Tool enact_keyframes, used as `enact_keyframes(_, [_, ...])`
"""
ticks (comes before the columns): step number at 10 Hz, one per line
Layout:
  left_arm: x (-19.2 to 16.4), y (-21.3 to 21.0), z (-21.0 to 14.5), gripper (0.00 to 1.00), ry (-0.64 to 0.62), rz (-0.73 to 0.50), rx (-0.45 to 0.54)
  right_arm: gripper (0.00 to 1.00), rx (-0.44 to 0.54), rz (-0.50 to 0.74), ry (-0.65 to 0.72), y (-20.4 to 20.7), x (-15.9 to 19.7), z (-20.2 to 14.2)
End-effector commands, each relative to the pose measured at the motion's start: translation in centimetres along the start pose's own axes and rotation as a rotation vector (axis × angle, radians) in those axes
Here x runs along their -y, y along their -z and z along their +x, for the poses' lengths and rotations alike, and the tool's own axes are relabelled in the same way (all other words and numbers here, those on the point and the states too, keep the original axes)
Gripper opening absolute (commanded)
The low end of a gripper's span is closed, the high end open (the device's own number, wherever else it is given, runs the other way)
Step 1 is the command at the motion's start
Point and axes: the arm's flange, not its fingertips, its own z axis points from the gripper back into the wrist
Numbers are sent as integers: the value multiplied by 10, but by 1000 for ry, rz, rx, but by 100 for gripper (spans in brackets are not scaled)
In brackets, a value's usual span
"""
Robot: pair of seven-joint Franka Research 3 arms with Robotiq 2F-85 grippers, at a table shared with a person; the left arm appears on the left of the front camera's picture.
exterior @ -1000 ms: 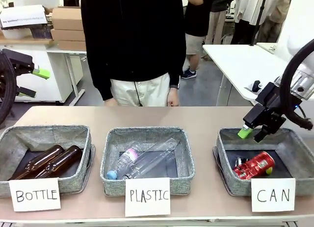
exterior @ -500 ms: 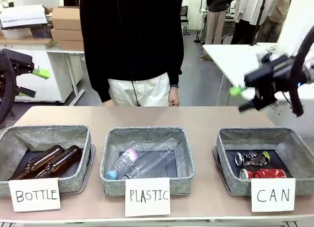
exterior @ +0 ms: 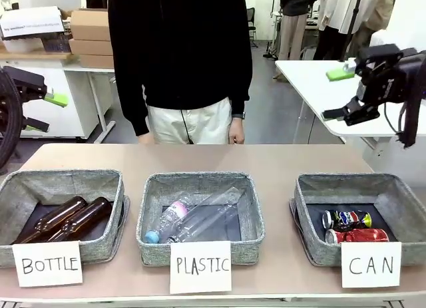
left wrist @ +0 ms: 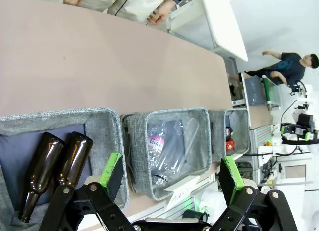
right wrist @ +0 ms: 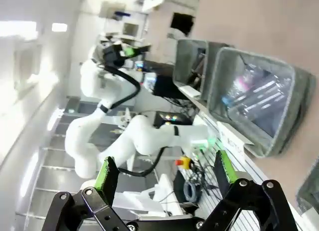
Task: Sort the can waste into the basket.
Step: Pick up the can waste from the table and place it in the right Fabric basket.
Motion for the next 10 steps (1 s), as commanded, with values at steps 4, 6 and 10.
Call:
enact_keyframes(4, [0, -2, 1, 100, 5, 10, 0, 100, -12, -63, -31, 0, 1, 1])
enact_keyframes(6, [0, -2, 1, 100, 5, 10, 0, 100, -12, -63, -31, 0, 1, 1])
enact_keyframes(10, [0, -2, 1, 100, 5, 10, 0, 100, -12, -63, -31, 0, 1, 1])
